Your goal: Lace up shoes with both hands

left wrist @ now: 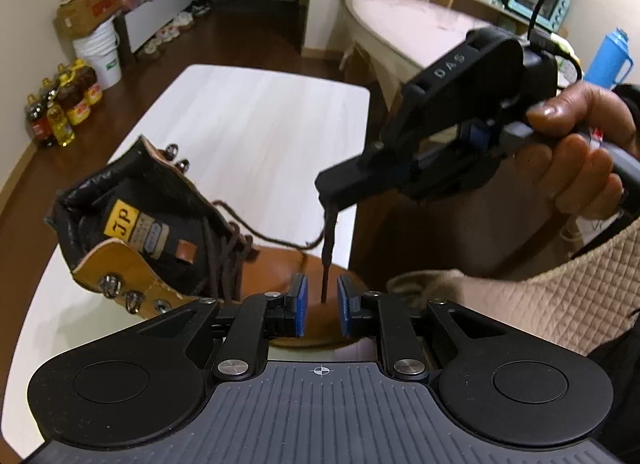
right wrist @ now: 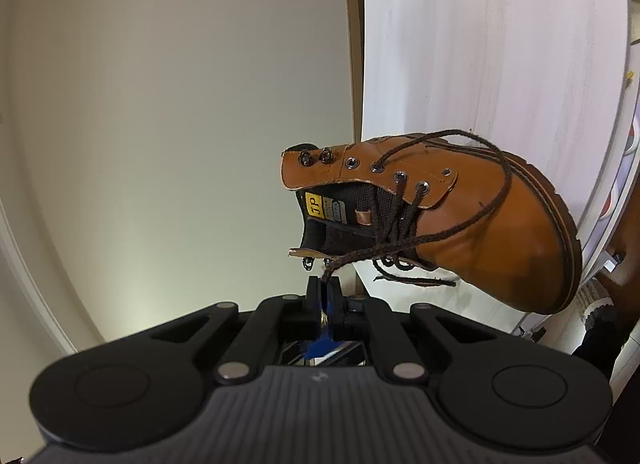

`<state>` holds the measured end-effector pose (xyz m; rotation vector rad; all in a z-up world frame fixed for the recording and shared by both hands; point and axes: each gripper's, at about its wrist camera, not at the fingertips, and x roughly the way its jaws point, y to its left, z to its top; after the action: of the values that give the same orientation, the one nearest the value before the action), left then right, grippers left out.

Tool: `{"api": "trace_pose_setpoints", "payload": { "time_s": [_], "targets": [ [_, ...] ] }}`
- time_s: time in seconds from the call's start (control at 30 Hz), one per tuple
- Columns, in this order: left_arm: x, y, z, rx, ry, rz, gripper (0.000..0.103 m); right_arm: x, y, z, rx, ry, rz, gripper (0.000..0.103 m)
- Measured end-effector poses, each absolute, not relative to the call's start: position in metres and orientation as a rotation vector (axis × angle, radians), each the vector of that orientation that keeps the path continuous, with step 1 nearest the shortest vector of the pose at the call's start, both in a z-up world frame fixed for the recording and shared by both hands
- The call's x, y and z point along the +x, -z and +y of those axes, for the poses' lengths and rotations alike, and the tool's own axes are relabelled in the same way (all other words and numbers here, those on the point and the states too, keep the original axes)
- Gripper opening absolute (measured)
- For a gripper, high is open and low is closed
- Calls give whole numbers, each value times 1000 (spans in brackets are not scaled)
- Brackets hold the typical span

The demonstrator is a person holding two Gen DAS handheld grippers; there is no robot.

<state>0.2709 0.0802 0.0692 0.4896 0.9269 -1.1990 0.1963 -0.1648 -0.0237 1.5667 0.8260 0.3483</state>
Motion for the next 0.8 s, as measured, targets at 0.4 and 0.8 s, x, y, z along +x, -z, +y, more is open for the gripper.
{"api": "trace_pose_setpoints", "payload": {
  "time_s": [0.4, 0.8],
  "targets": [
    [263, -71, 72, 544, 1189, 951, 2, 192, 33, -153, 1525, -323, 892, 16],
    [269, -70, 86, 516, 1121, 980, 4, 204, 21, -159, 1388, -252, 841, 3]
  ]
}}
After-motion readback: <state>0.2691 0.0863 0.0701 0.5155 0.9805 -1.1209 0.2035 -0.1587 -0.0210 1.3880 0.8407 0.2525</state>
